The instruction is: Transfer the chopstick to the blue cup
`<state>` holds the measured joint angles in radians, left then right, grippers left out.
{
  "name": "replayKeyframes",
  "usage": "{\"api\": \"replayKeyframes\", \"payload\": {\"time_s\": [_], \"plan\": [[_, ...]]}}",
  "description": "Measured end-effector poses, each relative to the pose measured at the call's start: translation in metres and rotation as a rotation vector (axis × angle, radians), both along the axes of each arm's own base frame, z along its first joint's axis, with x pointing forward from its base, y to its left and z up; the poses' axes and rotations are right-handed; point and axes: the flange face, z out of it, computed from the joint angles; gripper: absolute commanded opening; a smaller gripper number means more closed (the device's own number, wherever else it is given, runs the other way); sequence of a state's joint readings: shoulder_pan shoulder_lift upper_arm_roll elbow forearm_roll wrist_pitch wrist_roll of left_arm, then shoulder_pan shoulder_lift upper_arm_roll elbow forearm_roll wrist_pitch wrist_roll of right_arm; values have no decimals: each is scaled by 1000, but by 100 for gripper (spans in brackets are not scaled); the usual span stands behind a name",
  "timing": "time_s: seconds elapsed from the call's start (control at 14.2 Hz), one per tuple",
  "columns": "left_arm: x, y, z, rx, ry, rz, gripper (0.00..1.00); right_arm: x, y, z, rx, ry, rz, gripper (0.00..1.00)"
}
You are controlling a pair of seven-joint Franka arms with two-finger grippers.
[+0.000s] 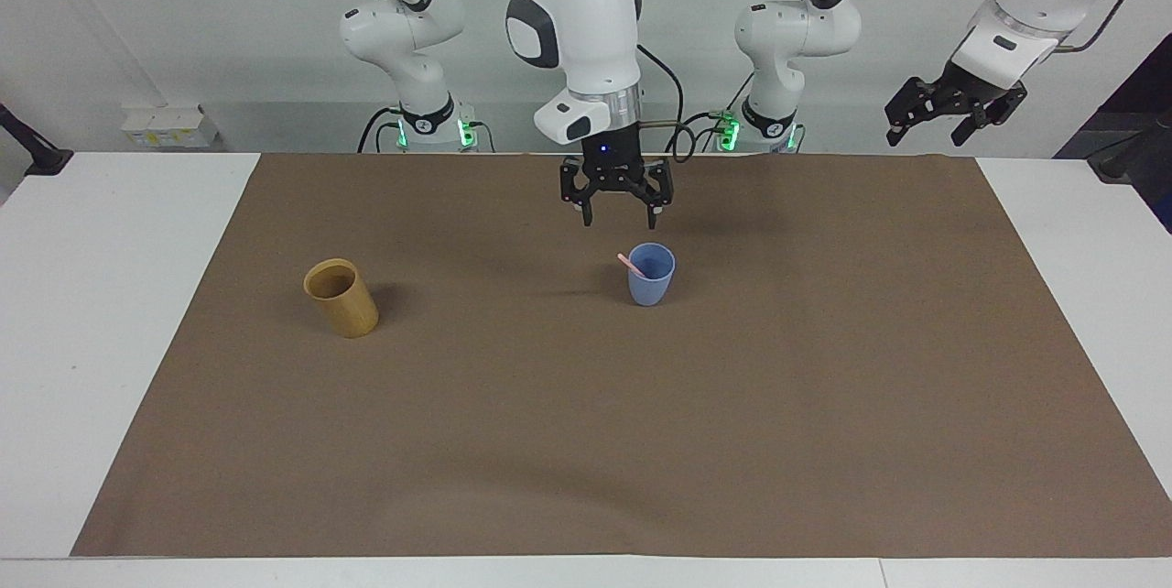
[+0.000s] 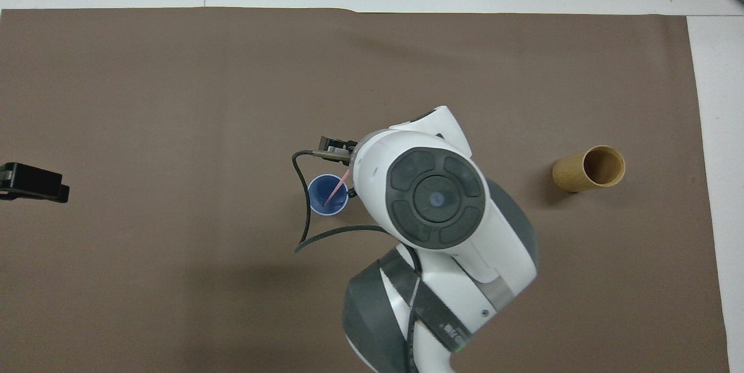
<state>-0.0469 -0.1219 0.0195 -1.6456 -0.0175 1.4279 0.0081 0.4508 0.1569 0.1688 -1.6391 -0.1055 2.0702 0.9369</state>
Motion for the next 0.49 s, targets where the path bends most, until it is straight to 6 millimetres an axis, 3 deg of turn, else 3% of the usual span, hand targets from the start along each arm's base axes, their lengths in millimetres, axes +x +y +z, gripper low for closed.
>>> {"api": "replayKeyframes", "payload": {"time_s": [0.21, 0.49], "plan": [[0, 0, 0, 0, 0, 0, 100, 2, -56, 36, -56, 22, -16, 100], [0, 0, 0, 0, 0, 0, 100, 0, -150, 72, -161, 95, 38, 100]]}}
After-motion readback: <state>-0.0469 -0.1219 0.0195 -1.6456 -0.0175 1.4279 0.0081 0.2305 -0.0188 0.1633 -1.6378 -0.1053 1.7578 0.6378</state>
